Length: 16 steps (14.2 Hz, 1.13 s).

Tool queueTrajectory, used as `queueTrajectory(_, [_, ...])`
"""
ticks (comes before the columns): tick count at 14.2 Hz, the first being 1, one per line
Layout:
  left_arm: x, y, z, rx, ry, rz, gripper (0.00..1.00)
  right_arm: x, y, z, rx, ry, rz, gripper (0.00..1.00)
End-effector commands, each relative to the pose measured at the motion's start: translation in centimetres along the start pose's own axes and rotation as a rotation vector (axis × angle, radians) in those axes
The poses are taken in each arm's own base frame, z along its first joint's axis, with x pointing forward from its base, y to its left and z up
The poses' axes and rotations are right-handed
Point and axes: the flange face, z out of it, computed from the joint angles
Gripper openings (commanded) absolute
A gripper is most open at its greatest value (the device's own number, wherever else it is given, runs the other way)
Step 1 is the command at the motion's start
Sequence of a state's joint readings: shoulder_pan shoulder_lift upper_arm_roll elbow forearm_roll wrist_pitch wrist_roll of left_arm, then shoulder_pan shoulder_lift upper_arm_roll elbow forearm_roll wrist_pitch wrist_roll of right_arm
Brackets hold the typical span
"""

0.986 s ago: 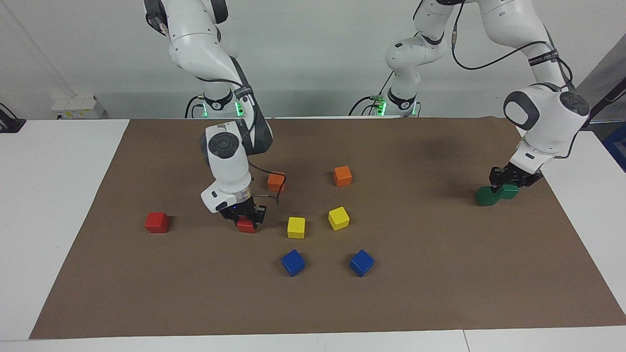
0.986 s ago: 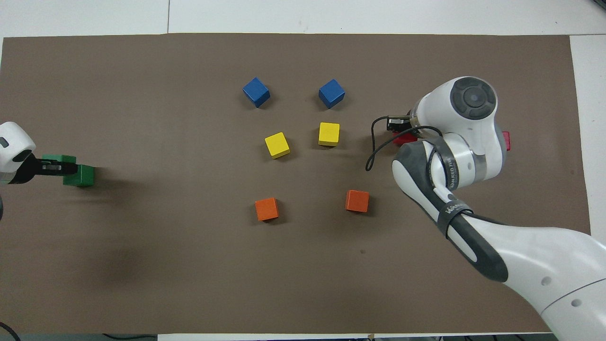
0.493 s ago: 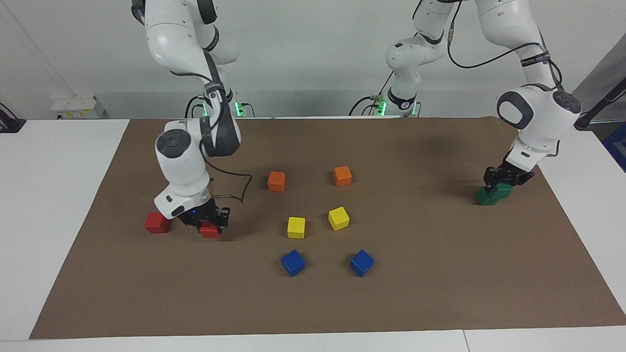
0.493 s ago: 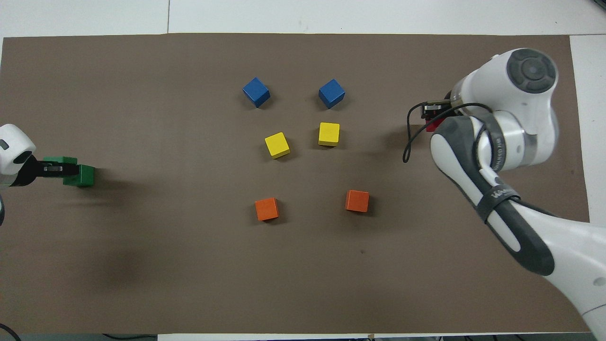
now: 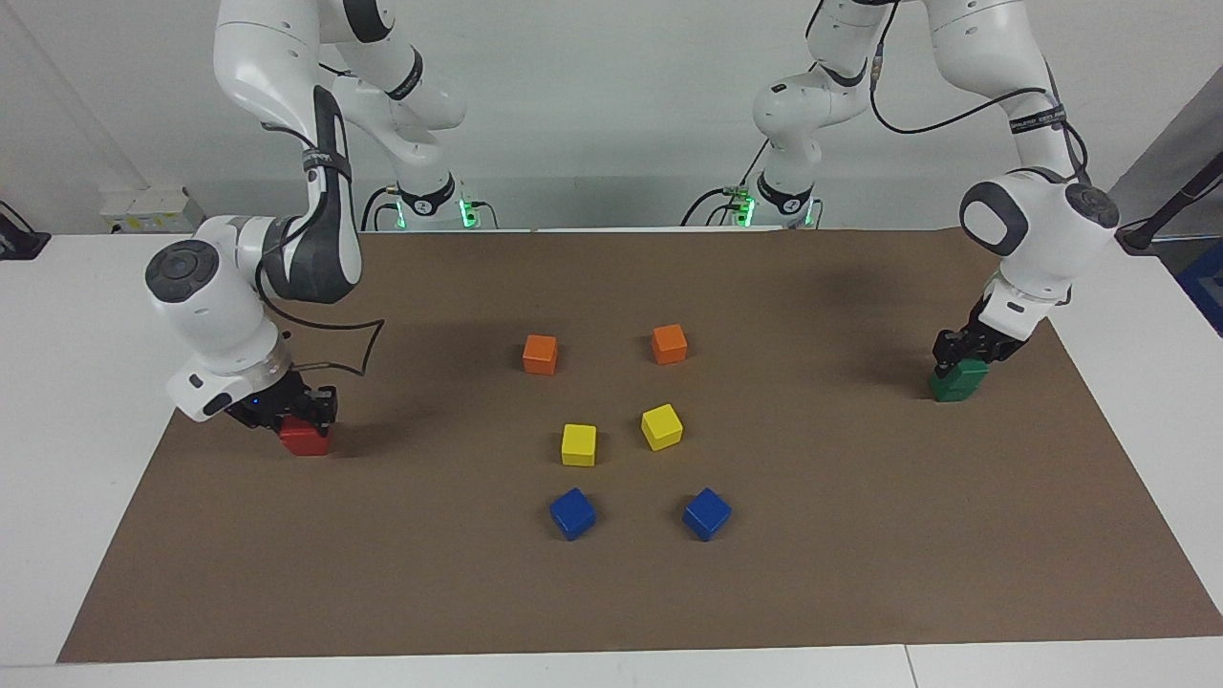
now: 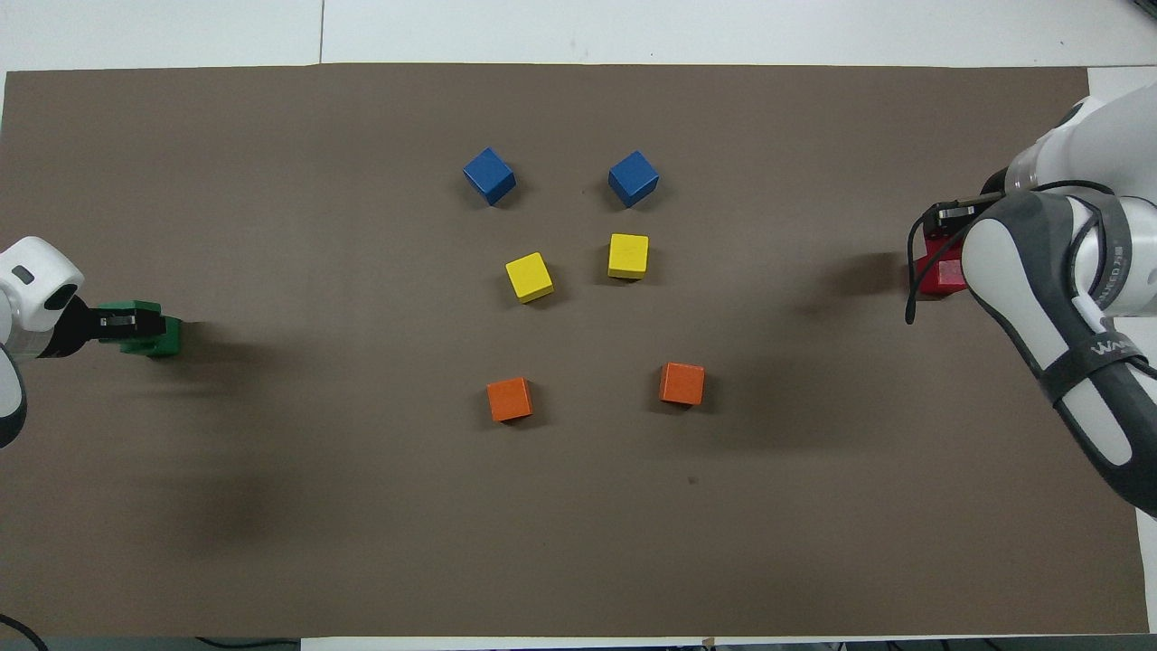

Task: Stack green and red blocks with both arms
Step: 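Stack green on green with the left gripper while the right gripper stacks red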

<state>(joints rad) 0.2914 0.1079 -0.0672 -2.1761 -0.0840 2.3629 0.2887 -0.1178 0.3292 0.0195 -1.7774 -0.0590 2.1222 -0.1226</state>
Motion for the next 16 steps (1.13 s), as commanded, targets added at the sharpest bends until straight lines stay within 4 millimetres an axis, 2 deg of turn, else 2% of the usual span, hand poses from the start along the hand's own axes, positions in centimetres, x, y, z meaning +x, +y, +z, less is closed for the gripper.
queueTrajectory(1, [-0.3,0.0,0.2,0.002,0.016,-0.012,0.0,-1.9,1.9,-0.1,0.029,-0.001,-0.025,0.0])
queueTrajectory(3, [-0.3,-0.1,0.2,0.005,0.016,-0.011,0.0,-2.2,3.3,-0.1,0.028,0.002,-0.035,0.0])
queueTrajectory(5, [-0.1,-0.3,0.1,0.006,0.017,-0.011,0.0,-2.3,3.7,0.0,0.028,0.001,-0.037,0.0])
queueTrajectory(12, [0.3,-1.0,-0.4,0.061,0.03,0.033,0.0,-2.8,3.5,1.0,0.02,0.039,-0.028,0.0])
queueTrajectory(16, [0.1,-0.7,-0.1,0.062,0.029,0.035,0.0,-3.1,3.4,1.4,0.019,0.045,-0.021,0.0])
